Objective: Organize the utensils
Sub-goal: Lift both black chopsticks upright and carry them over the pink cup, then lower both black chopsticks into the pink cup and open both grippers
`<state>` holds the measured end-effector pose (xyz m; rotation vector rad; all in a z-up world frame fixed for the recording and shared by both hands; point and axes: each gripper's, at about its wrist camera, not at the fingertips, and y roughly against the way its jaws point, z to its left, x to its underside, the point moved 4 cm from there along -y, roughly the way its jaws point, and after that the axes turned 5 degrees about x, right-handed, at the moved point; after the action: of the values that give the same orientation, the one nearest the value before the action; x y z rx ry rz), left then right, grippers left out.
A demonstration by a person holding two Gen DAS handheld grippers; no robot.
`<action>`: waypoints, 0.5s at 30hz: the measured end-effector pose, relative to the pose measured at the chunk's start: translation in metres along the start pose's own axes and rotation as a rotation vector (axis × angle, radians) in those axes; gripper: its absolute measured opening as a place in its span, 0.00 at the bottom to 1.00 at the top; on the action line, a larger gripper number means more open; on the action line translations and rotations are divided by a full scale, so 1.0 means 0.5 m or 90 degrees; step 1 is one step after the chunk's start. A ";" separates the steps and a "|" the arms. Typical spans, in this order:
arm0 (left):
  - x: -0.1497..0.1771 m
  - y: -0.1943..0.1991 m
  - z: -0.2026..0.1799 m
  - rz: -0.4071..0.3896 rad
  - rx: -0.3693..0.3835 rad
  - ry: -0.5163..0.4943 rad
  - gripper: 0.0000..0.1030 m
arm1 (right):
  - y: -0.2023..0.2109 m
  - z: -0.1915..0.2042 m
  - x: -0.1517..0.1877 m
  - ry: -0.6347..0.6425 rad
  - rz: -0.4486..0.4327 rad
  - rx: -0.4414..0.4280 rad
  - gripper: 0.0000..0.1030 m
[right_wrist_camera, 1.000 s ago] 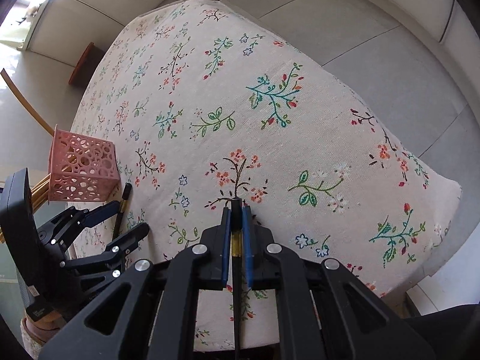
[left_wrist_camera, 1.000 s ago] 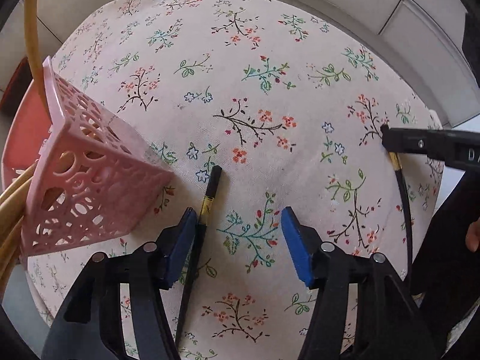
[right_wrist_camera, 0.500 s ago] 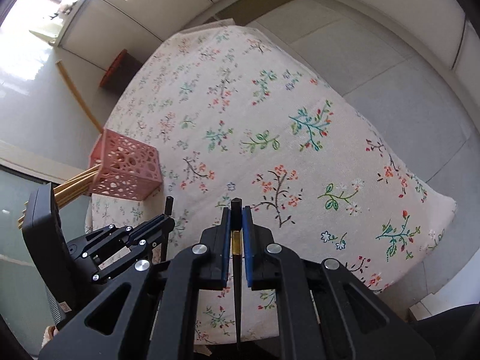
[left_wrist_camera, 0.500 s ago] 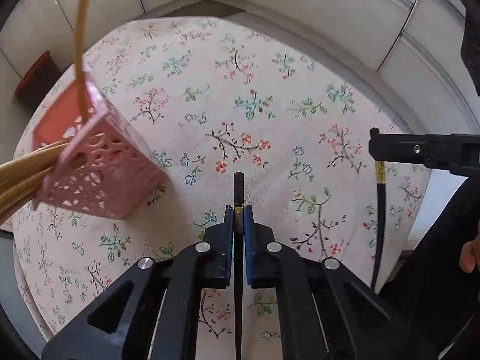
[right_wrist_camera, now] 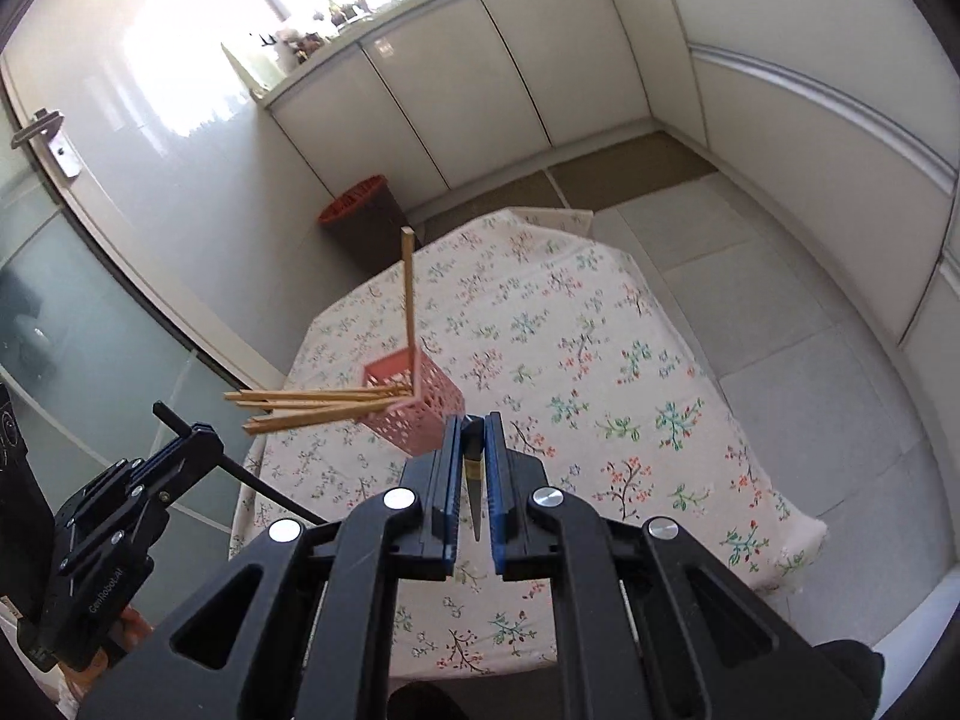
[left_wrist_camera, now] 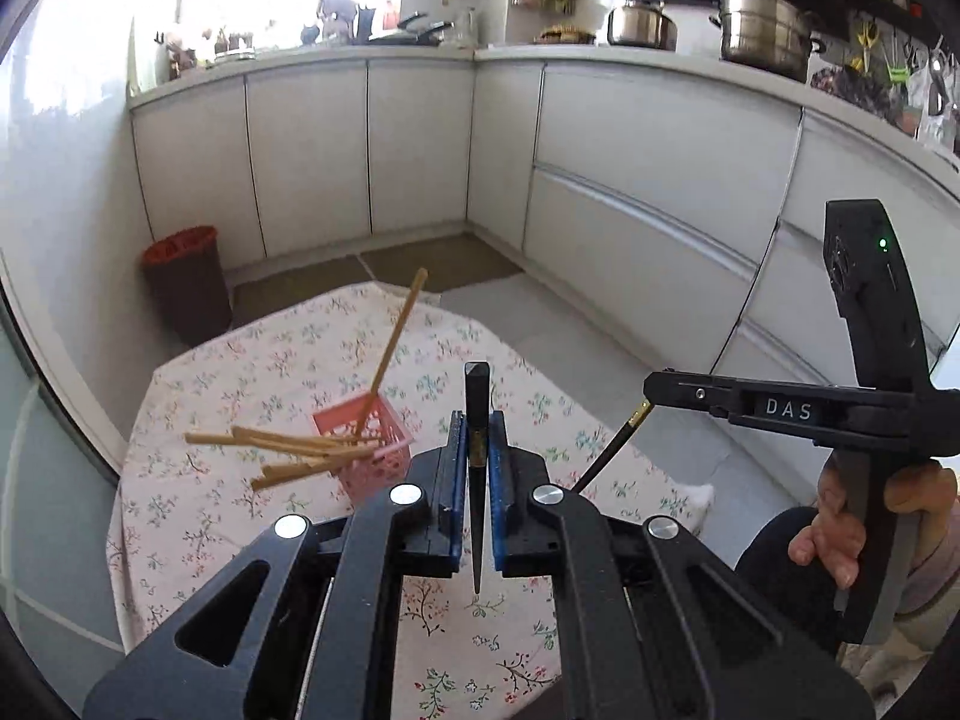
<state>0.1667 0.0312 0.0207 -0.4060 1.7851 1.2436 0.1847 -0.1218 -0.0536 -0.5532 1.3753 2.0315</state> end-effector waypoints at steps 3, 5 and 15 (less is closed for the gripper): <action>-0.066 0.051 0.002 -0.042 -0.005 -0.003 0.06 | 0.055 0.039 -0.064 0.020 -0.039 -0.016 0.07; -0.115 0.080 0.008 -0.067 -0.018 -0.010 0.06 | 0.083 0.064 -0.106 0.030 -0.062 -0.025 0.07; -0.249 0.075 0.069 -0.135 -0.082 0.009 0.06 | 0.103 0.170 -0.228 0.092 -0.142 -0.028 0.07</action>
<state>0.2254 0.0512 0.1402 -0.6616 1.6318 1.2102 0.2316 -0.0860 0.0857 -0.8482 1.2896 1.8744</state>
